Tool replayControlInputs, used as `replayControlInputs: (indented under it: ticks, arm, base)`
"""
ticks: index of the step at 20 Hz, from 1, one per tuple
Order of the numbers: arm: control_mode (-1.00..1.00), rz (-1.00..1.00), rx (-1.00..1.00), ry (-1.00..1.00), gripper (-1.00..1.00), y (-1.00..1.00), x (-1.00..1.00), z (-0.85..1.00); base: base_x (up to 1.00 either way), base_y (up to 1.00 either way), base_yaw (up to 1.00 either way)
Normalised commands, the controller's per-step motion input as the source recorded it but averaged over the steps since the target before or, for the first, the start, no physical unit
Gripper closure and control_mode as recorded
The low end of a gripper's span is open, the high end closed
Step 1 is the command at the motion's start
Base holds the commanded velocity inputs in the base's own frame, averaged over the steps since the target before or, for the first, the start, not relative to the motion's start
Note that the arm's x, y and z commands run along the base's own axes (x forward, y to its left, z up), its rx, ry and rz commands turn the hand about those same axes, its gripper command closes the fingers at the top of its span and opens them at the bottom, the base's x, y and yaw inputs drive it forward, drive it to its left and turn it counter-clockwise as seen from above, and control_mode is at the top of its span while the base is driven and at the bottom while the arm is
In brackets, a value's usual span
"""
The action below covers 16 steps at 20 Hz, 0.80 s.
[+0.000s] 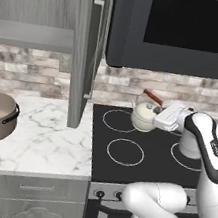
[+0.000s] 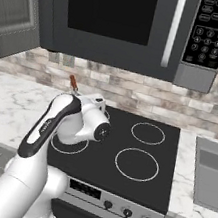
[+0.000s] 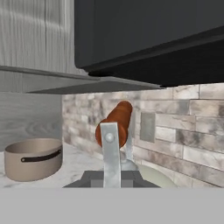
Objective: Pick the kettle from the cabinet and place it on a stove burner. Then pick the pot from the counter and place it on another stove burner. Finally, turn both burners on.
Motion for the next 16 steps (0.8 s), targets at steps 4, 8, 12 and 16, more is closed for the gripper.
replayControlInputs:
  ticks: [4,8,12,16]
  arm:
    - [-1.0,0.0,0.0,0.0,1.0,0.0,0.3,-0.16]
    - [-1.0,0.0,0.0,0.0,1.0,0.0,0.32,-0.13]
    - [-1.0,0.0,0.0,0.0,1.0,0.0,0.3,-0.14]
    - [-1.0,0.0,0.0,0.0,1.0,0.0,0.3,-0.15]
  base:
    - [0.0,0.0,0.0]
    - [0.0,0.0,0.0]
    - [0.0,0.0,0.0]
    - [0.0,0.0,0.0]
